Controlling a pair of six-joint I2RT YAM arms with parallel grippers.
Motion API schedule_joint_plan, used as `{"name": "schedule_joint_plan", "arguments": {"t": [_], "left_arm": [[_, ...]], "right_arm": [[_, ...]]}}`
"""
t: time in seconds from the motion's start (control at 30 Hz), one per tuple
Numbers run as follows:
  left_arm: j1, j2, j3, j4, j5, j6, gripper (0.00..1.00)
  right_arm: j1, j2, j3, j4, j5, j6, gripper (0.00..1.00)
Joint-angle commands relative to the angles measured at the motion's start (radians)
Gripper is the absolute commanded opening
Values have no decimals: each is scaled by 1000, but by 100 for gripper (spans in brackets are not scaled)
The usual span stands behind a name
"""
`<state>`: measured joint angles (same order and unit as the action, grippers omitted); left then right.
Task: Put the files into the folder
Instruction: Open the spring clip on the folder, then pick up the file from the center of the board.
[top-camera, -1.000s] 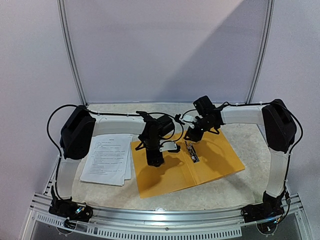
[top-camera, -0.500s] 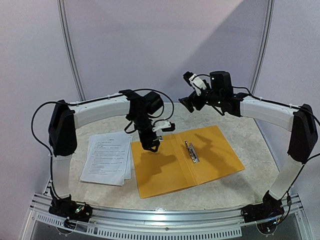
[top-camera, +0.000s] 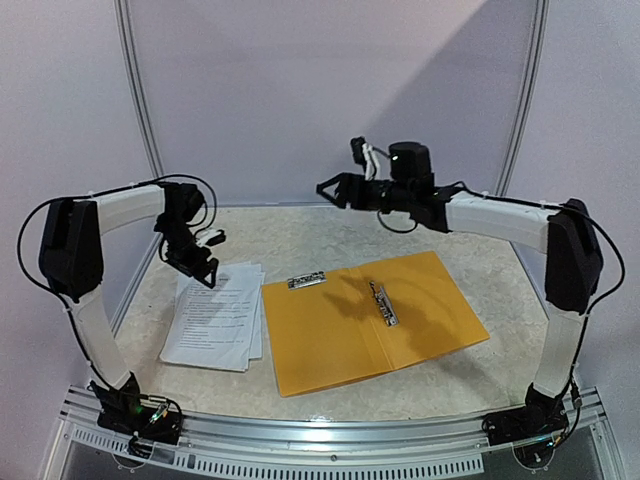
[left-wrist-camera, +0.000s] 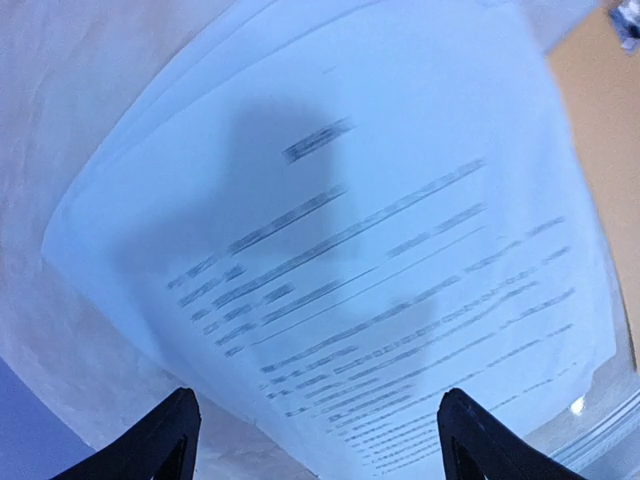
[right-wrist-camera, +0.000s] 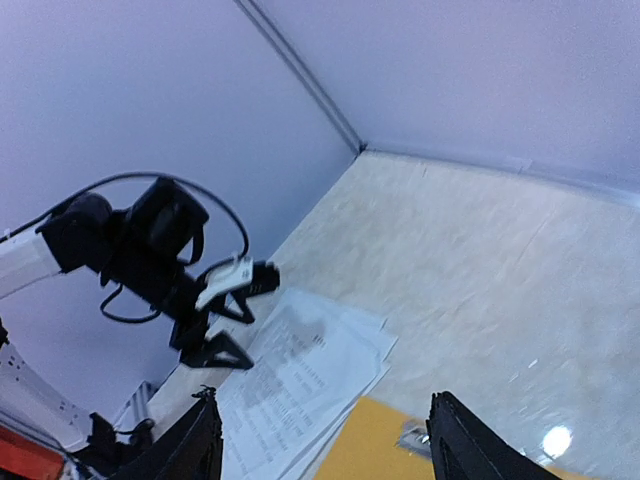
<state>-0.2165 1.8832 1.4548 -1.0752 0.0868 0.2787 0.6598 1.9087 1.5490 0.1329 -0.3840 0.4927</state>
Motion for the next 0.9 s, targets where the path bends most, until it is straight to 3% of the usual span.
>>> {"name": "schedule_joint_plan", "arguments": {"t": [0.0, 0.2, 0.43, 0.67, 0.87], "left_arm": [[137, -44, -61, 14, 23, -80, 83], [275, -28, -152, 68, 32, -80, 80], [282, -5, -306, 167, 45, -81, 76], [280, 7, -319, 186, 48, -86, 76], [279, 48, -315, 190, 51, -91, 75]], "right_arm": [[120, 154, 30, -28, -83, 296, 69], [243, 325, 113, -76, -64, 420, 60], [313, 473, 221, -186, -50, 469, 55], [313, 534, 255, -179, -41, 504, 54], [317, 621, 356, -205, -109, 477, 46]]}}
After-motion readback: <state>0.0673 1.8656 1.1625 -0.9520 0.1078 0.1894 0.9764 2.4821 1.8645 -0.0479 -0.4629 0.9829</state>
